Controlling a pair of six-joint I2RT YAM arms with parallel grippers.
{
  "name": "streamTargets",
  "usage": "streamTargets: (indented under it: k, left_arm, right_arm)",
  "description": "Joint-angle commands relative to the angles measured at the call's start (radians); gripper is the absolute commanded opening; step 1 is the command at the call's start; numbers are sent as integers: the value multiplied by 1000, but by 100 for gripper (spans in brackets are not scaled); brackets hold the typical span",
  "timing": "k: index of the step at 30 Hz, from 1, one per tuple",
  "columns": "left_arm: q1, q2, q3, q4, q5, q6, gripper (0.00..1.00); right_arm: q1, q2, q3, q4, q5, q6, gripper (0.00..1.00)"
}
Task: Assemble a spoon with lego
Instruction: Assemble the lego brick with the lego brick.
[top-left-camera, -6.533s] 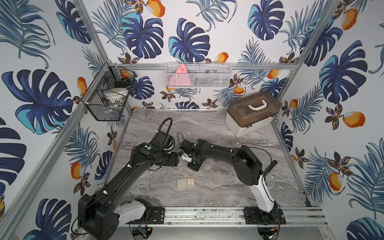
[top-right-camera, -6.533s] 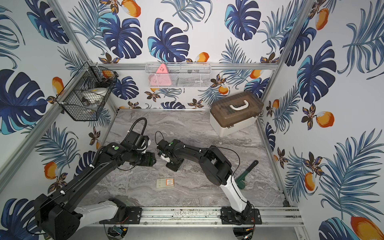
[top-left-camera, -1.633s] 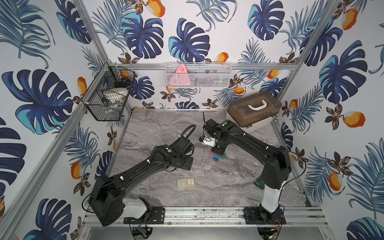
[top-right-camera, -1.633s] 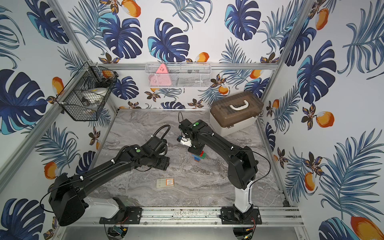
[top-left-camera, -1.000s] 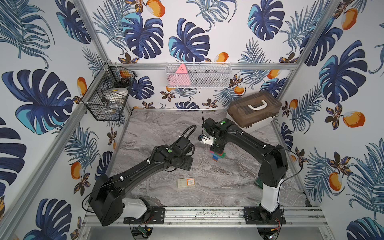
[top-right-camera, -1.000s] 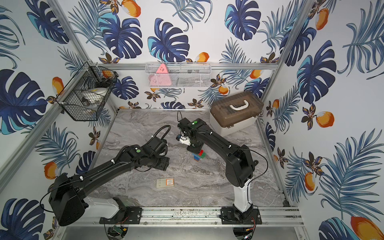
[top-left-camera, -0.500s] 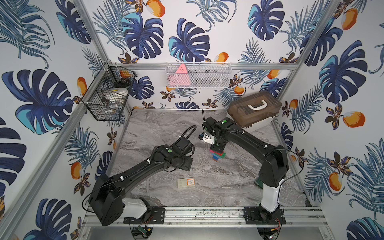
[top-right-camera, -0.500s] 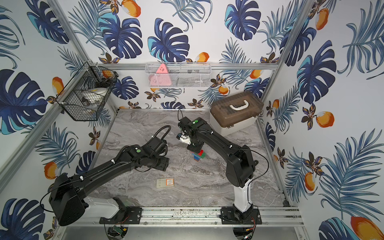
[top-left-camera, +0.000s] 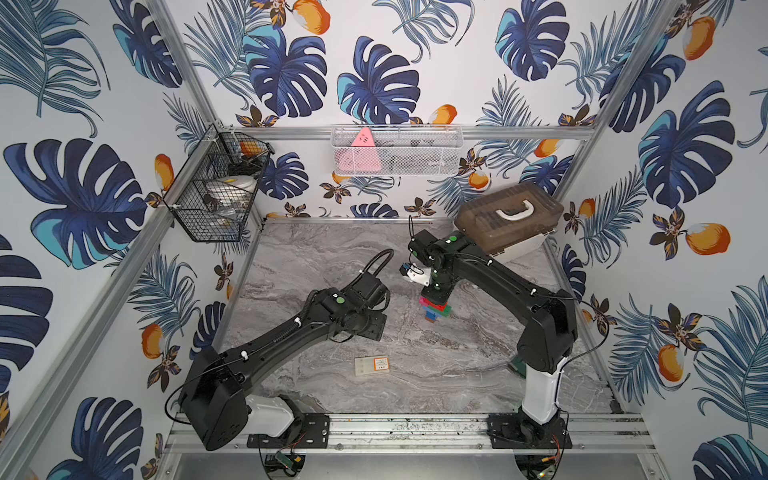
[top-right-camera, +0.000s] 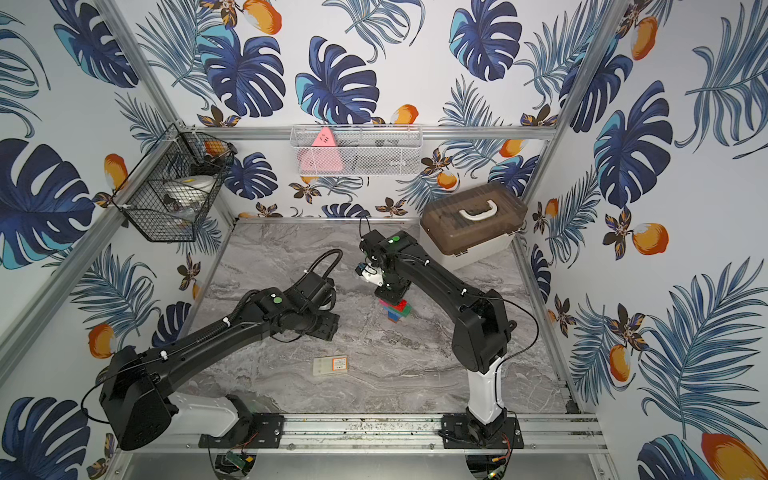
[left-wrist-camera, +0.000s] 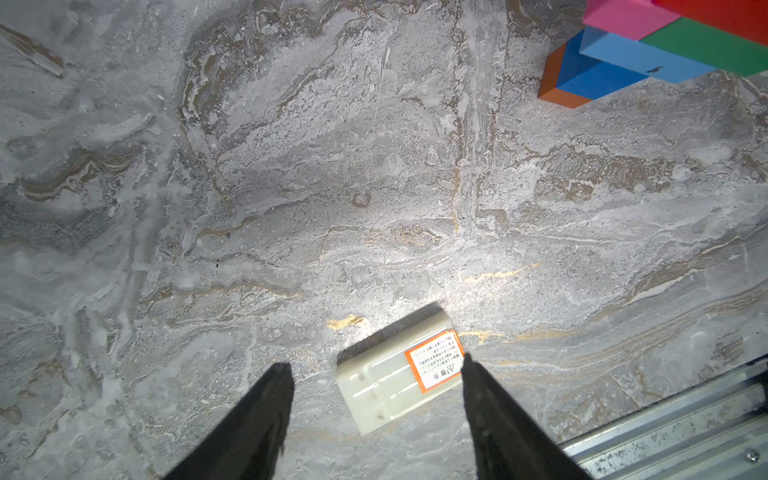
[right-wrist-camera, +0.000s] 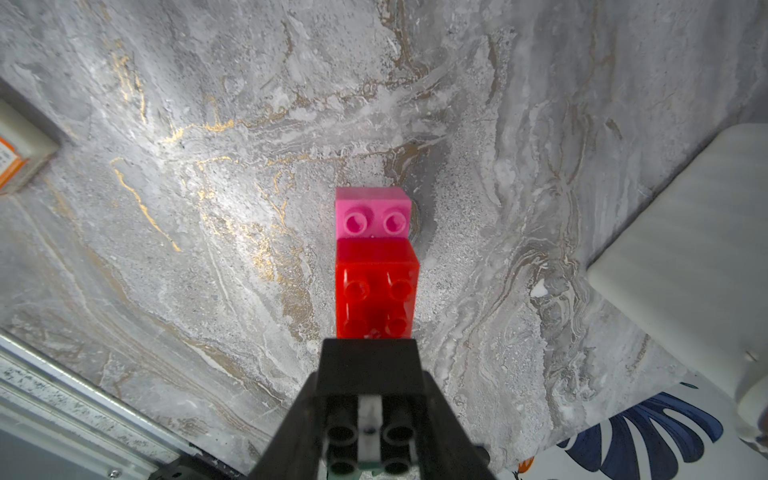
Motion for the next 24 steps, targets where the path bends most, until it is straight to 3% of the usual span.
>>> streamTargets:
  k: [1,24]
  left_arm:
    - [0,1,6,-12,-12,18,70]
    - [1,-2,-10,-11,-24,18,70]
  right_arm:
    - [-3,4,0,-21,-13,6,26]
    - [-15,46,0,-14,8,9,26]
